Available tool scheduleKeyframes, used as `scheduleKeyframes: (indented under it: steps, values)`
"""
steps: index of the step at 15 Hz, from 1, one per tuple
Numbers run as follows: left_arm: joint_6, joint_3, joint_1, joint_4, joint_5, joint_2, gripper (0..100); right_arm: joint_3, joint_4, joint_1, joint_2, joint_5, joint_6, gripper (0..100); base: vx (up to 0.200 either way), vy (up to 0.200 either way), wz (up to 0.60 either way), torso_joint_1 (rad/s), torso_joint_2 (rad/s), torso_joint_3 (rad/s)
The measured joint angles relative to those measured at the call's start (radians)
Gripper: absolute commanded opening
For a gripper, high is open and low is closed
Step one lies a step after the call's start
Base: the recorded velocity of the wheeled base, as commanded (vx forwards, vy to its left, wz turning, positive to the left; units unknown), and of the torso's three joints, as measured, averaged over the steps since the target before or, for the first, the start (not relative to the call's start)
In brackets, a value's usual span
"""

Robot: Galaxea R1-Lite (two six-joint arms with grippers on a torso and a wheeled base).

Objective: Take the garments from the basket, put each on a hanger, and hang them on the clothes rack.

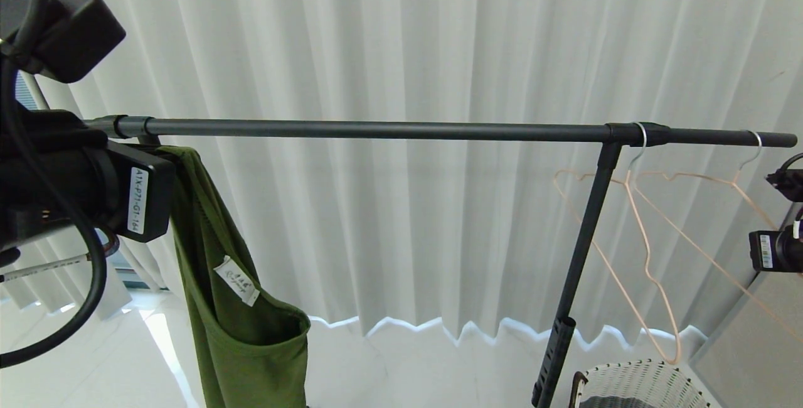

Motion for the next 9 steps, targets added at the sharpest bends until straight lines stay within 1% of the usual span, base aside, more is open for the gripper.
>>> scheduleKeyframes:
  steps: [4,9]
  values:
    - [0.000,0.001,0.000,0.000,0.000,0.000,0,0.001,0.000,-0.001,-0.011,0.009,0.005,0,0.000,0.000,0.00,0.000,0.00,0.000]
    - [0.000,0.001,0.000,-0.010,0.000,-0.001,0,0.001,0.000,0.000,-0.070,0.056,0.010,0,0.000,0.000,0.00,0.000,0.00,0.000]
